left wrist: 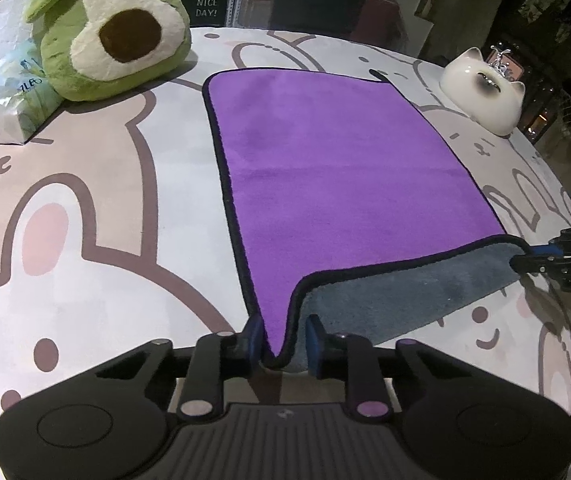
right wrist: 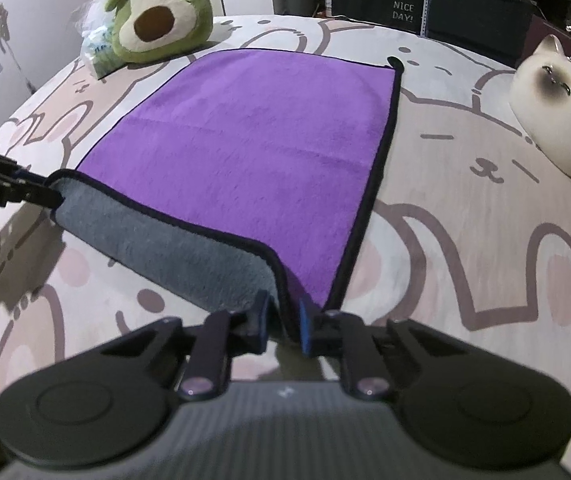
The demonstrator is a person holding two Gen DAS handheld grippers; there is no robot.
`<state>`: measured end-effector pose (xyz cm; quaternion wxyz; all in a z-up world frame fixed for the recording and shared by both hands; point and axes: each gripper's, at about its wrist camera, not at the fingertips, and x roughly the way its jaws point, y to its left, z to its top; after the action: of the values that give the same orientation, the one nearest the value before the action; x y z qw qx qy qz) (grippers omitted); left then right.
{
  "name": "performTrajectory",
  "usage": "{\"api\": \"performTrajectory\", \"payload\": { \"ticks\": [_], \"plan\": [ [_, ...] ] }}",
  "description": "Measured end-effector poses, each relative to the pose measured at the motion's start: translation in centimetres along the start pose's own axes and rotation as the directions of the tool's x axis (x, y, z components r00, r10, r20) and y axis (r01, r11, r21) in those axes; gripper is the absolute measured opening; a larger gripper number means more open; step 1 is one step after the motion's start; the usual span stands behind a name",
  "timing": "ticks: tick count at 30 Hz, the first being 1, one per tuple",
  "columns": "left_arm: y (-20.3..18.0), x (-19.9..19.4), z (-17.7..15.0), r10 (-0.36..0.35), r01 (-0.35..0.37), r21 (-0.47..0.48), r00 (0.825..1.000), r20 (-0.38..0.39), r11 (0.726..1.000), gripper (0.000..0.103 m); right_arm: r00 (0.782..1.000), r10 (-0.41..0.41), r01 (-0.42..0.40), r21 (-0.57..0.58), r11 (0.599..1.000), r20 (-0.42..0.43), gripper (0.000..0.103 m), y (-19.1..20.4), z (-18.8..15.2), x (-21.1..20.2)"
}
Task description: Fold towel
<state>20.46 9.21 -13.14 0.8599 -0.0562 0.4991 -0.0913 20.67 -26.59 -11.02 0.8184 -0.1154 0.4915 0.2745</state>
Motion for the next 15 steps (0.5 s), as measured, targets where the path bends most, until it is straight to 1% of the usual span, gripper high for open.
{"api": "performTrajectory", "payload": {
  "ticks": [3, 4, 5, 7, 10, 15],
  "plan": [
    [-0.17, 0.05, -0.02, 0.011, -0.011, 0.011, 1.000, 0.000, 1.000, 0.022, 1.000, -0.003, 0.003, -0.001, 1.000, -0.002, 0.017, -0.04, 0.11, 0.06],
    [-0.26, 0.04, -0.05, 0.013, -0.013, 0.017, 1.000, 0.000, 1.000, 0.018, 1.000, -0.001, 0.001, -0.005, 1.000, -0.003, 0.016, -0.05, 0.14, 0.09],
    [-0.36, 0.04, -0.06, 0.011, -0.011, 0.023, 1.000, -0.002, 1.000, 0.012, 1.000, 0.001, -0.001, -0.009, 1.000, -0.004, 0.012, -0.02, 0.17, 0.13],
    [-0.59, 0.08, -0.06, 0.007, -0.007, 0.030, 1.000, -0.010, 1.000, 0.007, 1.000, -0.001, 0.001, -0.019, 1.000, -0.007, 0.011, 0.10, 0.19, 0.12],
    [-0.99, -0.11, 0.03, 0.019, -0.019, 0.054, 1.000, 0.001, 0.998, 0.006, 1.000, -0.007, 0.007, -0.030, 1.000, -0.001, 0.007, 0.20, 0.30, -0.02],
    [-0.72, -0.86, 0.49, 0.025, -0.026, 0.031, 0.999, 0.044, 0.999, 0.006, 0.999, -0.011, 0.011, -0.014, 1.000, 0.030, 0.006, -0.09, 0.66, -0.56]
  ]
}}
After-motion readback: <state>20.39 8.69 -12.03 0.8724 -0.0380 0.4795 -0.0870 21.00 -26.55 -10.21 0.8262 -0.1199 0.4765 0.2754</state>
